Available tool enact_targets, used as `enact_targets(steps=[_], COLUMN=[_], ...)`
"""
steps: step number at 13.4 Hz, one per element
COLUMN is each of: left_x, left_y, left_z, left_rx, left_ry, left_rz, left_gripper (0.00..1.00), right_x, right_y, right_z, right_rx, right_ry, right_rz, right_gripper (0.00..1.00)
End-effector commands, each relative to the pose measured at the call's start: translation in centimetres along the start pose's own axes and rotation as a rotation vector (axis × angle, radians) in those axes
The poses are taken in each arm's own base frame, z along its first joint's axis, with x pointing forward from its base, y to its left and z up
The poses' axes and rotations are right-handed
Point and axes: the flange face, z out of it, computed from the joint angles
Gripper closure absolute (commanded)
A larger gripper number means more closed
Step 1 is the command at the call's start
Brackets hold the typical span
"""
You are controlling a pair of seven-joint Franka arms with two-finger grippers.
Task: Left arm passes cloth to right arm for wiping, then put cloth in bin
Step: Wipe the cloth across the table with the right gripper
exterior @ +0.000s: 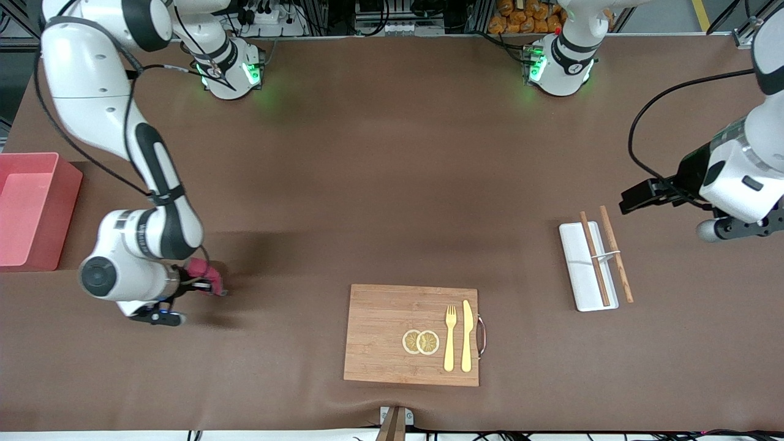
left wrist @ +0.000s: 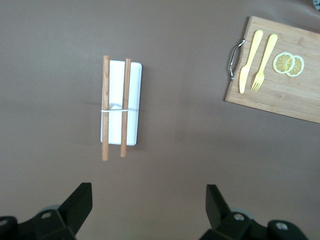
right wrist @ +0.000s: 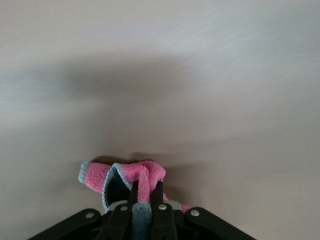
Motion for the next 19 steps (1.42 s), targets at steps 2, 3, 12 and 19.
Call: enact_targets(steps=[2,3,12,19], left_x=[-1.8,-2.0,-3.7,-4.8], left_y=[-0.5,-0.5,-2.8,-3.7], left_z=[-1.3,-1.6,-2.5,-2.5], left_rx=[0.036,0.037,0.076,0.075], left_ry=[0.0,0.004,-0.009,0.001], left_rz=[0.011,0.012,0.005,0.003], left_gripper=[0.0,0.0,0.0,0.0], right_x=[-4.7,-5.7,-1.7,0.7], right_y=[-9.3,-11.4,4.8,29.1], right_z=[0.1,-0.8,-13.4,-16.7], right_rx=[0.042,0.066,0.092,-0.015], right_ry=[-0.061,-0.063,-0.05,0.036], right_rz=[0.162,0.176,-0.071,-0.409], right_gripper=[1.0,1.0,1.0,1.0])
